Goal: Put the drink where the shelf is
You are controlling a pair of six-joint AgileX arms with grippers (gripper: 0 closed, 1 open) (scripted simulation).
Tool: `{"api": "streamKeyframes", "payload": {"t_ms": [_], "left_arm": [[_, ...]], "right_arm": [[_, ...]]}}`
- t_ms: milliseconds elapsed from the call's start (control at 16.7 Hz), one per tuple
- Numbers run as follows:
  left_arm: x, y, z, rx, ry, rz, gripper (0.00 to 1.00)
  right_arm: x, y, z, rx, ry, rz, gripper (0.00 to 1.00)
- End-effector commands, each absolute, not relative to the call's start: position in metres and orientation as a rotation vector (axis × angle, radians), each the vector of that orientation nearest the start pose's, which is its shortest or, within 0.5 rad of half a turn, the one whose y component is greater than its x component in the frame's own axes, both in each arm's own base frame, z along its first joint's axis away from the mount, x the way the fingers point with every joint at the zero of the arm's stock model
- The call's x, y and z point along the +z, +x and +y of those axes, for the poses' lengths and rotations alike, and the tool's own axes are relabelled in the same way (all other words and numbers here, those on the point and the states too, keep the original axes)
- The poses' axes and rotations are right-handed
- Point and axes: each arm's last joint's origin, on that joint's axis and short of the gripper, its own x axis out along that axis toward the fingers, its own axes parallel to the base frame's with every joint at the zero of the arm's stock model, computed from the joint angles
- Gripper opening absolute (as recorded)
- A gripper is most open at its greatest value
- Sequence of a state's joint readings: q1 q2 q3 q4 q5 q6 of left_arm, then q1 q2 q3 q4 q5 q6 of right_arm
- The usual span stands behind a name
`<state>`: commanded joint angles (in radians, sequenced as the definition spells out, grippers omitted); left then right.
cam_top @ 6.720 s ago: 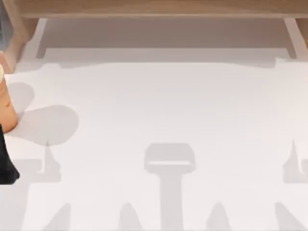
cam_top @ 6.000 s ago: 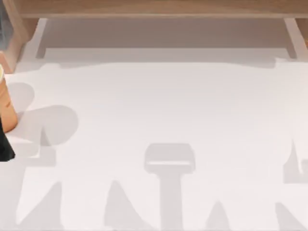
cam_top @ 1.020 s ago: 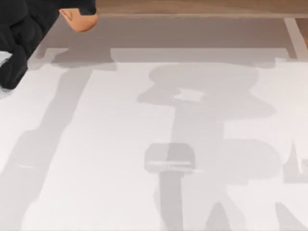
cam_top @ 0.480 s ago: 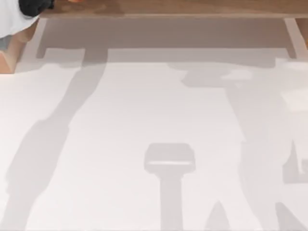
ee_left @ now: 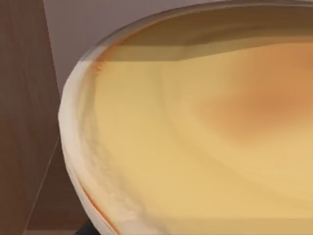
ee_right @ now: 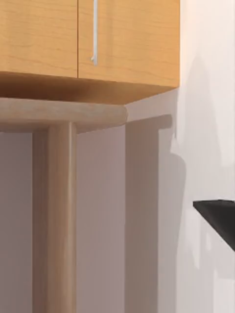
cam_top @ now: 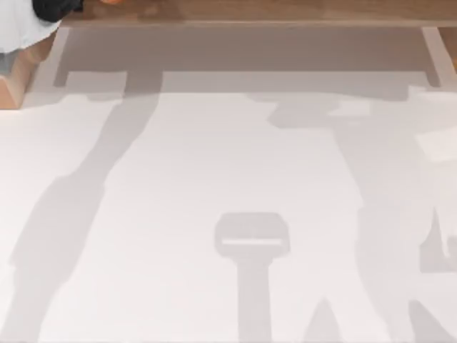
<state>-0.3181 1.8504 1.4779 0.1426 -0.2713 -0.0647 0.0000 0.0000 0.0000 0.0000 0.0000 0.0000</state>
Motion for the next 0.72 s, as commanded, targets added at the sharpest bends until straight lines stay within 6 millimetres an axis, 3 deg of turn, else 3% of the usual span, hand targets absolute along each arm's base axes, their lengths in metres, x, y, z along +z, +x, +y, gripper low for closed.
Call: {"api": "streamKeyframes", "payload": {"t_ms": [360, 660, 720], "left_arm": [[0.271, 0.456, -0.129, -0.024, -0.009, 0.216, 0.00], [0.269, 0.459, -0.129, -0.024, -0.007, 0.218, 0.00], [0.269, 0.459, -0.129, -0.024, -0.007, 0.218, 0.08]], "right_arm": [[0.160, 0.106, -0.001, 0.000, 0.000, 0.000, 1.00], [0.160, 0.106, -0.001, 0.000, 0.000, 0.000, 1.00], [0.160, 0.106, -0.001, 0.000, 0.000, 0.000, 1.00]]}}
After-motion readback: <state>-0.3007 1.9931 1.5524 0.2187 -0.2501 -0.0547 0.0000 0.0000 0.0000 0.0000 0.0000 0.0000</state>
